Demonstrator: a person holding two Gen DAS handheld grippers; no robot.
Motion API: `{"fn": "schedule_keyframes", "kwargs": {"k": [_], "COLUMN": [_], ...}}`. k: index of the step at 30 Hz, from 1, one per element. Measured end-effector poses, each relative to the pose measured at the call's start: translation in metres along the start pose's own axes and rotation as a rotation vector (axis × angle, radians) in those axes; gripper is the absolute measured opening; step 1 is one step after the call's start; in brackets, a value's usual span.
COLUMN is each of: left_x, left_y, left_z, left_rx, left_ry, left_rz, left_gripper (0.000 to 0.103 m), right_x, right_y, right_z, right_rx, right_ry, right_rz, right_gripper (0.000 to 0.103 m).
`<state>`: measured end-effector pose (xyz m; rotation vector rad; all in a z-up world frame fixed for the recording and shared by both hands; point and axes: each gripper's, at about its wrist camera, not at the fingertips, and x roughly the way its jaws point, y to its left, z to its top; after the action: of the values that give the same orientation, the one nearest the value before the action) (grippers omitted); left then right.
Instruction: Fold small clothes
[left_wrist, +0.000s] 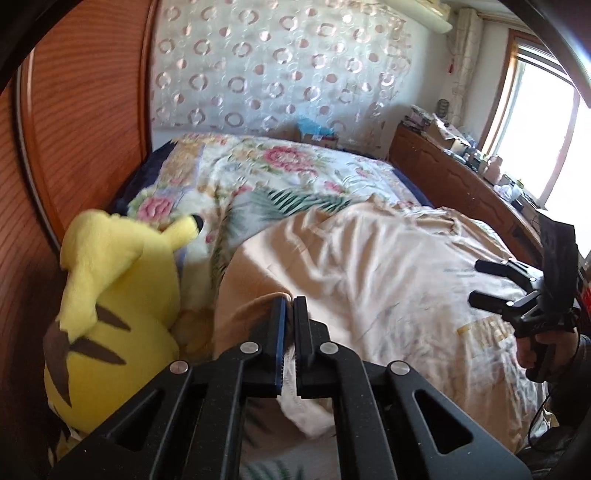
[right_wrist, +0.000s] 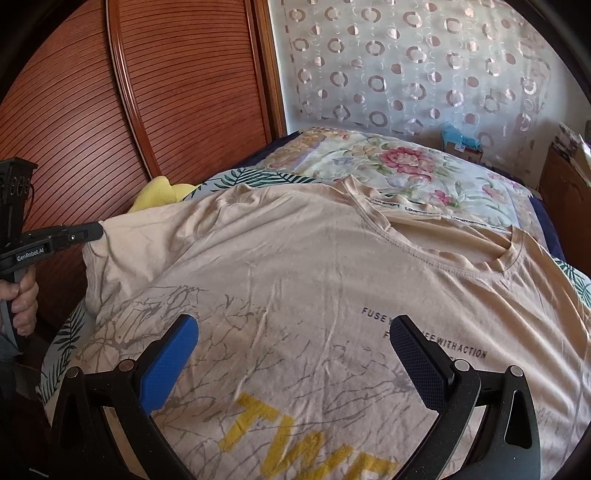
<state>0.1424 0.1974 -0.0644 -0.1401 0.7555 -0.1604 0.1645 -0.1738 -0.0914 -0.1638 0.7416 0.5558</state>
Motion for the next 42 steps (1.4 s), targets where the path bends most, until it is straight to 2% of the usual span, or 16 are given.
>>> {"fn": "schedule_keyframes", "kwargs": {"k": [6,11,12,13,14,15,18,19,22,28,29,31,38,40,41,42], "left_x": [0.009,0.021,0.023,0.025,0.026,0.027,0.03,0.032,0.038,0.049,0.05,0.05,0.051,0.051,0.051,0.051], "left_y": [-0.059,-0.103,-0.109,-0.113,-0.114,-0.115,-0.107,-0.1,-0.079,-0.043,-0.04,-0.031,-0.019,-0.021,-0.022,-0.024], "left_z": [0.031,0.042,0.043,0.043,0.042,0.041,0.036,0.032,0.015,-0.017,-0.021,-0.029,-0.043,-0.046,-0.048,-0.048], "left_rx": [0.09,0.134,0.142,0.153,0.161,0.165,0.142,0.131,0.099,0.041,0.035,0.025,0.01,0.032,0.047,0.056], "left_ry": [-0.014,0.001,0.004,0.005,0.001,-0.003,0.012,0.022,0.054,0.138,0.145,0.148,0.16,0.155,0.154,0.153], "left_rz": [-0.067,-0.116,-0.118,-0.105,-0.087,-0.076,-0.06,-0.04,0.025,0.068,0.076,0.086,0.127,0.138,0.148,0.154], "left_gripper": [0.005,0.006,0.012,0.023,0.029,0.038,0.044,0.049,0.051,0.054,0.058,0.079,0.079,0.079,0.079,0.079], "right_x": [-0.024,-0.044,-0.047,-0.049,-0.051,-0.052,-0.052,-0.051,-0.049,-0.036,-0.034,-0.028,0.002,0.016,0.023,0.03], "right_y": [-0.024,-0.039,-0.045,-0.047,-0.048,-0.05,-0.053,-0.052,-0.05,-0.05,-0.046,-0.036,-0.009,-0.001,0.003,0.008], "right_z": [-0.016,-0.029,-0.032,-0.032,-0.035,-0.037,-0.042,-0.043,-0.041,-0.034,-0.031,-0.024,0.004,0.013,0.017,0.021], "right_rx": [0.043,0.079,0.084,0.089,0.094,0.1,0.116,0.117,0.108,0.078,0.065,0.028,-0.07,-0.086,-0.097,-0.11], "right_ry": [-0.032,-0.053,-0.054,-0.053,-0.055,-0.056,-0.059,-0.058,-0.051,-0.043,-0.041,-0.04,-0.027,-0.017,-0.011,-0.005], "right_rz": [-0.015,-0.03,-0.031,-0.033,-0.036,-0.039,-0.038,-0.037,-0.029,0.003,0.01,0.026,0.085,0.119,0.136,0.154], "right_gripper": [0.103,0.103,0.103,0.103,0.103,0.103,0.103,0.103,0.103,0.103,0.101,0.098,0.081,0.07,0.058,0.053]}}
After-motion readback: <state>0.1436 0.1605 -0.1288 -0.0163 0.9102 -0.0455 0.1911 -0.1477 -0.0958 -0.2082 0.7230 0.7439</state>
